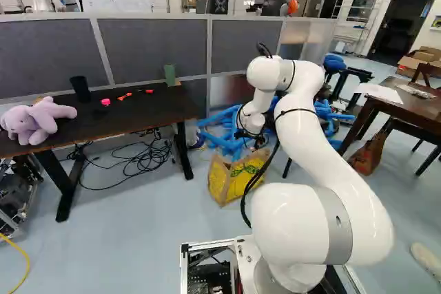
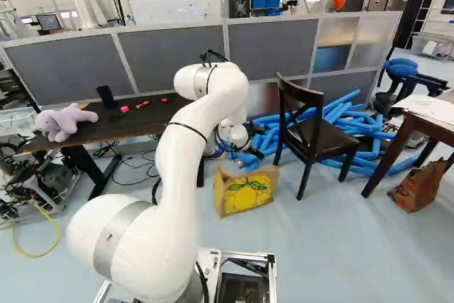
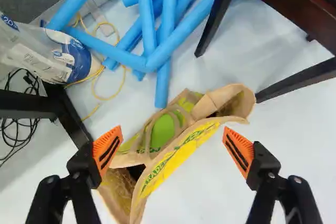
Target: Pick up the bag on the ground and place it on the table
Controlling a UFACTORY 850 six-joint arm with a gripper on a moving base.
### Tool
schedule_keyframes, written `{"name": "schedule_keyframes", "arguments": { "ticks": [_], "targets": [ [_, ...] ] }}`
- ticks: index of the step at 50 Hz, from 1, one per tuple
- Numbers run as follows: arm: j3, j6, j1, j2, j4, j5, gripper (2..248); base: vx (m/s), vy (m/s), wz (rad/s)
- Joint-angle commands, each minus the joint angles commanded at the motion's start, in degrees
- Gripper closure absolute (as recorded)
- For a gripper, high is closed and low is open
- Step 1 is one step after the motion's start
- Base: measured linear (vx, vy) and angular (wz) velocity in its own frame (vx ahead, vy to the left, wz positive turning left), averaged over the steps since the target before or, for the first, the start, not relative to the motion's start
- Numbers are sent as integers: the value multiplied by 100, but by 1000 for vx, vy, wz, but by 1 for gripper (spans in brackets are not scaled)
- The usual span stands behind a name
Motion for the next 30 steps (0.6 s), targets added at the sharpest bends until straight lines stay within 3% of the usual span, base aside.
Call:
{"name": "schedule_keyframes", "arguments": {
  "ticks": [30],
  "targets": [
    [-469,1794,0,-590,295,-2,3,0,0,0]
  ]
}}
